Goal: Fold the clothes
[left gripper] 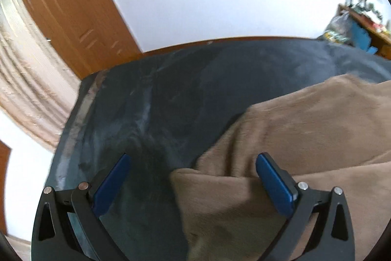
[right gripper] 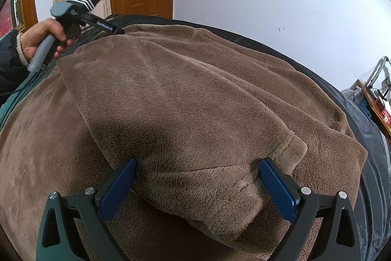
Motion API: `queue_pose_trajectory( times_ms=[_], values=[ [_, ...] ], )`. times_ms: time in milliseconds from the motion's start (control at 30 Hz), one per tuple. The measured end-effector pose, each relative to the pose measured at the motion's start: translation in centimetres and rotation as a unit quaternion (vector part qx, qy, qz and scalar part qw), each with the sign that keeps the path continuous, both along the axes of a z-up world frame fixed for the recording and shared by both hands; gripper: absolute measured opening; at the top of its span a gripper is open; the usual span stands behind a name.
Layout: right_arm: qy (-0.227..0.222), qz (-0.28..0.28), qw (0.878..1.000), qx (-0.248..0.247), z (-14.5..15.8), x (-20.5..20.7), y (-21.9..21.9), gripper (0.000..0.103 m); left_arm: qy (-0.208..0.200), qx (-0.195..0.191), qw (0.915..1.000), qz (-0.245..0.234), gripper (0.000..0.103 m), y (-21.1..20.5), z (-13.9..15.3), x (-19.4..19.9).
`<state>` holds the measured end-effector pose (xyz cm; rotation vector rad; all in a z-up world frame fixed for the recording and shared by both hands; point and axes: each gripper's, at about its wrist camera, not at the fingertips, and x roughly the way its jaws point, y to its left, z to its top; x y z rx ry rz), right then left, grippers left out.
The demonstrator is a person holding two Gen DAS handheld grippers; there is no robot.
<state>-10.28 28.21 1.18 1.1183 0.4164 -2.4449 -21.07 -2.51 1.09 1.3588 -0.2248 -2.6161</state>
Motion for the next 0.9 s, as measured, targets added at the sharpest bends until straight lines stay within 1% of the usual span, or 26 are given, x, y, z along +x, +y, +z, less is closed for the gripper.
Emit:
queue_pose_trajectory(
  times_ms=[33,167,233,300,433,633,767,833,900],
  values=[
    [0.000,0.000,1.000,0.000,0.0,0.1,0.0,0.102,0.000,0.004,1.0000,-0.006,0.103,0.5,0.2,-0.1],
    [0.001,0.000,1.000,0.001,0.0,0.1,0.0,0.102,-0.006,-0.020,0.9997,-0.012,0.103,2.3,-0.3,-1.3],
    [0.001,0.002,1.000,0.001,0.0,0.2,-0.1,0.102,-0.018,-0.038,0.9991,-0.005,0.103,2.9,-1.3,-2.2],
    [0.001,0.003,1.000,0.001,0.0,0.3,0.0,0.102,-0.026,-0.048,0.9985,0.006,0.103,3.1,-2.1,-2.7],
    [0.001,0.003,1.000,0.001,0.0,0.3,-0.1,0.102,-0.021,-0.043,0.9986,0.023,0.103,2.4,-2.6,-4.0],
    [0.000,0.003,1.000,0.000,0.0,0.4,-0.1,0.102,-0.013,-0.051,0.9981,0.033,0.103,2.0,-2.9,-5.6],
    [0.000,0.003,1.000,0.000,0.0,0.5,0.1,0.102,-0.015,-0.070,0.9969,0.031,0.103,2.0,-3.0,-6.0],
    [0.000,0.003,1.000,0.000,0.0,0.5,0.1,0.102,-0.019,-0.071,0.9969,0.029,0.103,1.7,-2.9,-5.8],
    [0.000,0.003,1.000,-0.001,0.0,0.4,0.2,0.102,-0.022,-0.064,0.9975,0.020,0.103,1.8,-2.2,-4.7]
  ],
)
